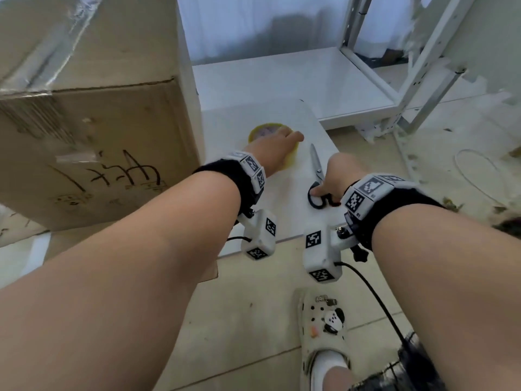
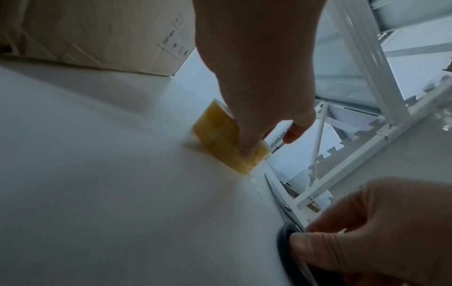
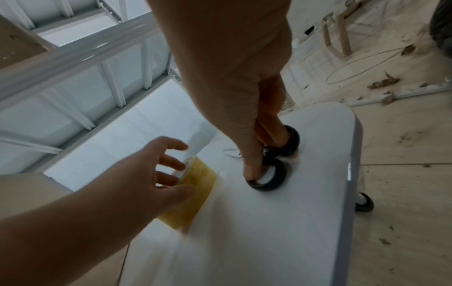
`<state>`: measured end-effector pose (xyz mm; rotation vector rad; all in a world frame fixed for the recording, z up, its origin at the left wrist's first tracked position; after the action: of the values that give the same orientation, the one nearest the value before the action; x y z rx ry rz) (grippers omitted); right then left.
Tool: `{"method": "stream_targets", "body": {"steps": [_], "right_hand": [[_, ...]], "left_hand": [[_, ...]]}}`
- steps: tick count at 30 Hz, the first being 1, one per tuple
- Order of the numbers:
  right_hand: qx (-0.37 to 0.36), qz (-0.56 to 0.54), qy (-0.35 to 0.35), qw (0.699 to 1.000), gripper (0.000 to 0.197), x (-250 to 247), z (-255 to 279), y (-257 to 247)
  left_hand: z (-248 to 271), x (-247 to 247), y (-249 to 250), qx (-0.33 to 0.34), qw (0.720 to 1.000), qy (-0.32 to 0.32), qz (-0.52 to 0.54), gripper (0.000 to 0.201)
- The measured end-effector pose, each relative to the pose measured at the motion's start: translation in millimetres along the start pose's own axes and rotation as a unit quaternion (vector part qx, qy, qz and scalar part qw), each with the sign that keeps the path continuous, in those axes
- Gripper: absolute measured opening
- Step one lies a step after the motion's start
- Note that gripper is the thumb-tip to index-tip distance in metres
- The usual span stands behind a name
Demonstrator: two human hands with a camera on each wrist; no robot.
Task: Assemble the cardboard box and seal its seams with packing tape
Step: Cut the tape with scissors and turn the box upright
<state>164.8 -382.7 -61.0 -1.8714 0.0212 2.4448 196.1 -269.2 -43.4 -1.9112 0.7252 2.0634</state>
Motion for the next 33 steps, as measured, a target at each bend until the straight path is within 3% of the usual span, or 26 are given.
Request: {"method": "stream_targets", "body": {"steps": [1, 4, 6, 10, 13, 15, 19, 22, 25, 27, 30, 33], "right_hand": [[-0.008, 0.005, 0.005, 1.0, 0.035, 1, 1, -2], [-0.009, 0.009, 0.033, 0.999, 0.055, 4, 0, -7], [-0.008, 0.012, 0.037, 0.999, 0.042, -3, 3, -11], [-0.022, 0.005, 0.034, 0.999, 0.049, -26, 12, -24], [-0.037, -0.012, 0.054, 0.998, 0.033, -45, 26, -40], [-0.046, -0.04, 0.098, 0.993, 0.014, -65, 37, -55], [-0.082, -0.123, 0.195, 0.97, 0.025, -112, 65, -91], [-0.142, -0.221, 0.25, 0.932, 0.032, -144, 86, -122], [-0.227, -0.272, 0.277, 0.893, 0.033, -167, 113, -169], [-0.265, -0.278, 0.265, 0.885, 0.035, -172, 125, -203], [-0.243, -0.196, 0.248, 0.917, 0.037, -159, 130, -237], [-0.219, -0.167, 0.224, 0.935, 0.04, -144, 127, -251]], "left_hand": [[3, 0, -2, -0.009, 1.0, -0.002, 0.005, 0.059], [12, -12, -4, -0.017, 1.0, 0.02, 0.0, 0.061], [20, -29, -4, -0.026, 0.999, 0.047, 0.0, 0.058], [39, -56, -5, -0.04, 0.996, 0.08, -0.031, 0.052], [60, -80, 2, -0.027, 0.99, 0.114, -0.078, 0.045], [76, -100, 6, -0.012, 0.985, 0.14, -0.095, 0.042], [120, -154, 14, 0.032, 0.967, 0.225, -0.117, 0.039], [162, -186, 1, 0.029, 0.955, 0.275, -0.112, 0.037], [212, -208, -37, -0.028, 0.938, 0.315, -0.143, 0.033], [248, -216, -77, -0.098, 0.925, 0.336, -0.146, 0.035], [299, -222, -129, -0.216, 0.896, 0.367, -0.125, 0.051], [329, -204, -178, -0.349, 0.883, 0.311, -0.044, 0.052]]}}
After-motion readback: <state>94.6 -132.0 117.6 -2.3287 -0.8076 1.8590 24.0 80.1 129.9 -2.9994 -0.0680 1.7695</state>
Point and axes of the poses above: each hand's wrist, its own z-axis away from the middle knuckle, its own x-axis out of the palm, y = z × x, the point moved 9 cm from there along -z, towards the middle knuckle, and after that the axes turned 3 degrees about y, right-handed, at the moved point
